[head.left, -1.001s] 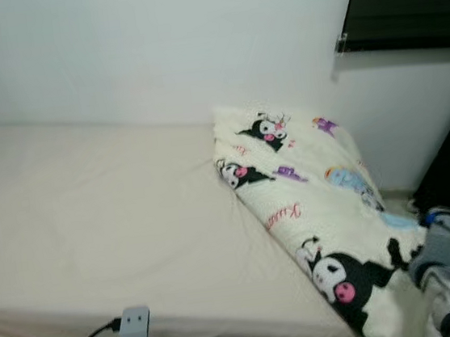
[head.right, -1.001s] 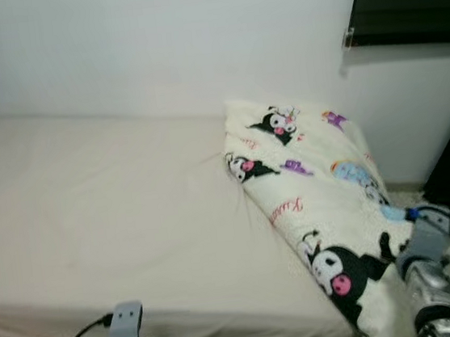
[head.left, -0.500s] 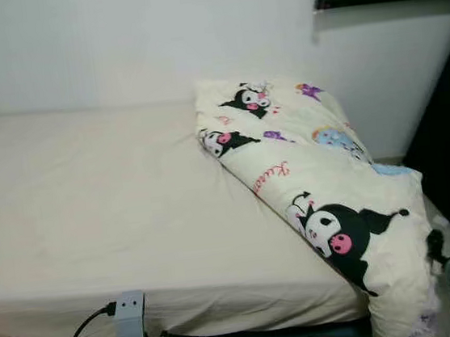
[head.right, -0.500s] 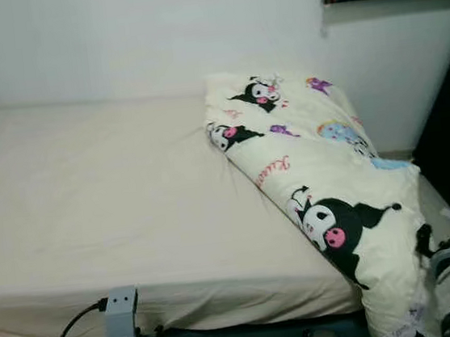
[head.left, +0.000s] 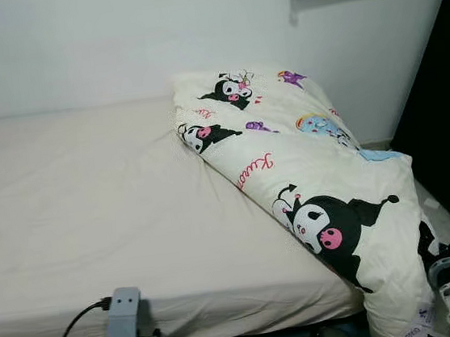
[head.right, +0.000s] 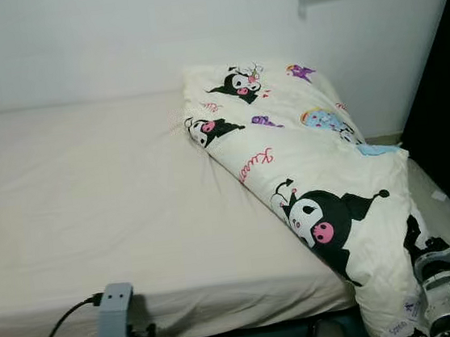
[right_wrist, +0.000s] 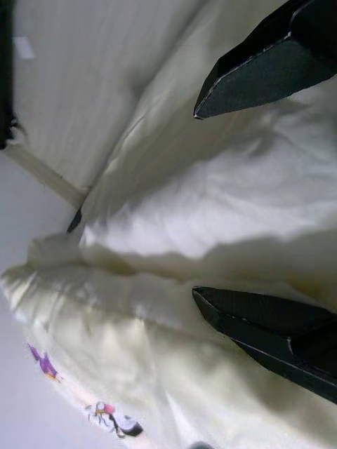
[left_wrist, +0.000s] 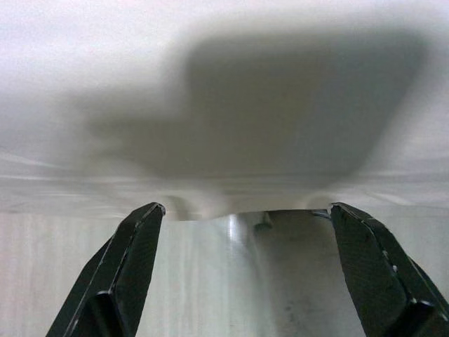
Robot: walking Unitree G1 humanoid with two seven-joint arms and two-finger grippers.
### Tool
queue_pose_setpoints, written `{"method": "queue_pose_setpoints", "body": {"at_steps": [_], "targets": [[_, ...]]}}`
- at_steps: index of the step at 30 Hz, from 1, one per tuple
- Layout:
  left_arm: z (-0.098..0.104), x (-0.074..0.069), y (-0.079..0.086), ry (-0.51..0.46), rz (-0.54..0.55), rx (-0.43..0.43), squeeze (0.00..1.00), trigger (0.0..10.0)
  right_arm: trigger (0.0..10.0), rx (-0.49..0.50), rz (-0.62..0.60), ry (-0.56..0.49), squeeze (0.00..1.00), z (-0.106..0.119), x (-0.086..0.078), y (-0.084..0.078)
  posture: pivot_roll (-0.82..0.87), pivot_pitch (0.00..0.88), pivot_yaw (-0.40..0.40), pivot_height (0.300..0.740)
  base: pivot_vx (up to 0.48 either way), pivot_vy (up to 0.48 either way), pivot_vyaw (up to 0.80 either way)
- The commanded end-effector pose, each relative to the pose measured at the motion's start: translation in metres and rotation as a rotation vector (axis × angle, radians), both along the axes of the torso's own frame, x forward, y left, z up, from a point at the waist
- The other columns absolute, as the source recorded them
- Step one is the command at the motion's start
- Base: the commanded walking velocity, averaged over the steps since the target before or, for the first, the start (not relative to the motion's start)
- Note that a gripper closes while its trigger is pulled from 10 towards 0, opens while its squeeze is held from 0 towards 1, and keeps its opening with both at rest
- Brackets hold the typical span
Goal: Clean up the room
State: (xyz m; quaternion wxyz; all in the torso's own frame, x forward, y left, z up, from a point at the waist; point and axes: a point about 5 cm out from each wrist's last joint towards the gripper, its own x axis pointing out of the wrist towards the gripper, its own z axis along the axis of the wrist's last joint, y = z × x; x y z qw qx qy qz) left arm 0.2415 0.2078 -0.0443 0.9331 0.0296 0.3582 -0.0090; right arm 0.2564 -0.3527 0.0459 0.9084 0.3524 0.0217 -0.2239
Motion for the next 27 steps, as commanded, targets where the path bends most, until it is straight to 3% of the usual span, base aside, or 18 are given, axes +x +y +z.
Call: {"method": "queue_pose_setpoints", "body": {"at_steps": [1, 5, 10, 11, 17, 23, 27], "targets": [[-0.001, -0.004, 0.007, 0.01, -0.007, 0.021, 0.0, 10.0, 10.0, 0.059, -0.027, 0.02, 0.0, -0.008, -0.004, 0.003, 0.07, 0.0, 0.057, 0.49, 0.0, 0.0, 0.0], [-0.001, -0.005, 0.01, 0.01, -0.006, 0.028, 0.0, 10.0, 10.0, 0.101, -0.078, 0.097, 0.0, -0.016, -0.01, 0.0, 0.07, 0.0, 0.063, 0.49, 0.0, 0.0, 0.0], [-0.001, -0.005, 0.01, 0.011, -0.014, 0.035, 0.0, 10.0, 9.9, 0.129, -0.111, 0.008, 0.0, -0.009, -0.01, -0.006, 0.07, 0.0, 0.064, 0.49, 0.0, 0.0, 0.0], [-0.001, -0.005, 0.01, 0.012, -0.017, 0.035, 0.0, 10.0, 0.0, 0.119, -0.108, -0.07, 0.0, 0.0, -0.008, -0.01, 0.07, 0.0, 0.066, 0.49, 0.0, 0.0, 0.0], [-0.002, -0.006, 0.009, 0.017, -0.029, 0.039, 0.0, 10.0, 0.0, 0.017, -0.015, -0.11, 0.0, 0.014, 0.002, -0.01, 0.07, 0.0, 0.068, 0.49, 0.0, 0.0, 0.0], [-0.004, -0.008, 0.007, 0.025, -0.038, 0.042, 0.0, 10.0, 0.0, -0.03, 0.068, -0.165, 0.0, 0.03, 0.013, -0.009, 0.07, 0.0, 0.066, 0.49, 0.0, 0.0, 0.0], [-0.004, -0.009, 0.006, 0.027, -0.037, 0.04, 0.0, 10.0, 0.0, -0.046, 0.111, -0.143, 0.0, 0.033, 0.017, -0.007, 0.07, 0.0, 0.063, 0.49, 0.0, 0.0, 0.0]]}}
